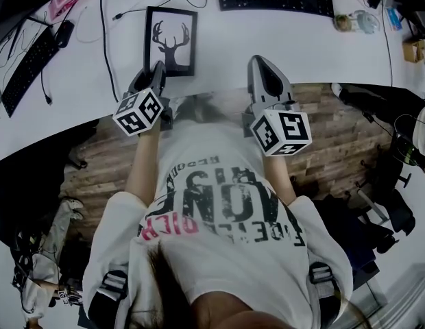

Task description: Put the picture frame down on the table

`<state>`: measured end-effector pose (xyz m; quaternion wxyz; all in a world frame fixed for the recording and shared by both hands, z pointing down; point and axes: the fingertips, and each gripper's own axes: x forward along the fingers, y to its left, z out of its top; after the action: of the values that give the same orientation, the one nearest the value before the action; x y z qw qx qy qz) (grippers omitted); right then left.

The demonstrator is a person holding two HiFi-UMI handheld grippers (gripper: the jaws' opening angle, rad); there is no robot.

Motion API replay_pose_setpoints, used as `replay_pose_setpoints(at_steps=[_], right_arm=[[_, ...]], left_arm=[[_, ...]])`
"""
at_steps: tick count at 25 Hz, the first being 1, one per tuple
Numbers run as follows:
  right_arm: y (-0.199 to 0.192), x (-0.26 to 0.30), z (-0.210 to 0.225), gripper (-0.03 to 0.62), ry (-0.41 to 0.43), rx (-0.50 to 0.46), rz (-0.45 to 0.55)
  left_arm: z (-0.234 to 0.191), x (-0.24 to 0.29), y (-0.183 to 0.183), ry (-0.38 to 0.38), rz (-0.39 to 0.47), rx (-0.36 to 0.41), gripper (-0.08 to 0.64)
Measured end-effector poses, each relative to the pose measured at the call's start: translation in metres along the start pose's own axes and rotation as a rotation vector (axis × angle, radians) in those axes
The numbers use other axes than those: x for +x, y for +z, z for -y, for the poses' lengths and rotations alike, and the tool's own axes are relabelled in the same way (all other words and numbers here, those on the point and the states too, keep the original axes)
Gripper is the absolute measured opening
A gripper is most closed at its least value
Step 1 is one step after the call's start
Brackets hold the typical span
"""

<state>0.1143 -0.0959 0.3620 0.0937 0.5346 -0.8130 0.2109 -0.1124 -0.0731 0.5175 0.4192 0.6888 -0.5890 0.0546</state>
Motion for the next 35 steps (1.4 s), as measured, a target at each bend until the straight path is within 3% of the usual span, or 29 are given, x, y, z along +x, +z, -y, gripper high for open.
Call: replay_pose_setpoints(at_steps=[13, 19, 23, 25, 27, 29, 35], right_arm=[[0.002, 0.009, 0.001, 0.000, 0.029, -0.009, -0.012], [0.002, 0.014, 0.002, 0.000, 0.038, -0.008, -0.017], [0.004, 0.019, 0.003, 0.000, 0.042, -0.009, -0.018], [0.004, 0.020, 0.003, 0.000, 0.043, -0.007, -0.019], [0.004, 0.021, 0.004, 0.000, 0.042, -0.004, -0.023], [0.003, 0.021, 0.004, 0.000, 0.041, -0.002, -0.026], [0.004, 0.023, 0.011, 0.000, 0.030, 0.004, -0.027]], left_arm=[[-0.025, 0.011, -0.013, 0.101, -0.075, 0.106, 0.202], [-0.032, 0.015, -0.019, 0.122, -0.099, 0.102, 0.215], [-0.037, 0.018, -0.022, 0.146, -0.118, 0.138, 0.224], [-0.037, 0.017, -0.023, 0.166, -0.134, 0.197, 0.225], [-0.036, 0.017, -0.024, 0.193, -0.156, 0.318, 0.212], [-0.034, 0.017, -0.024, 0.202, -0.169, 0.386, 0.212], [-0.034, 0.019, -0.024, 0.185, -0.178, 0.352, 0.213]])
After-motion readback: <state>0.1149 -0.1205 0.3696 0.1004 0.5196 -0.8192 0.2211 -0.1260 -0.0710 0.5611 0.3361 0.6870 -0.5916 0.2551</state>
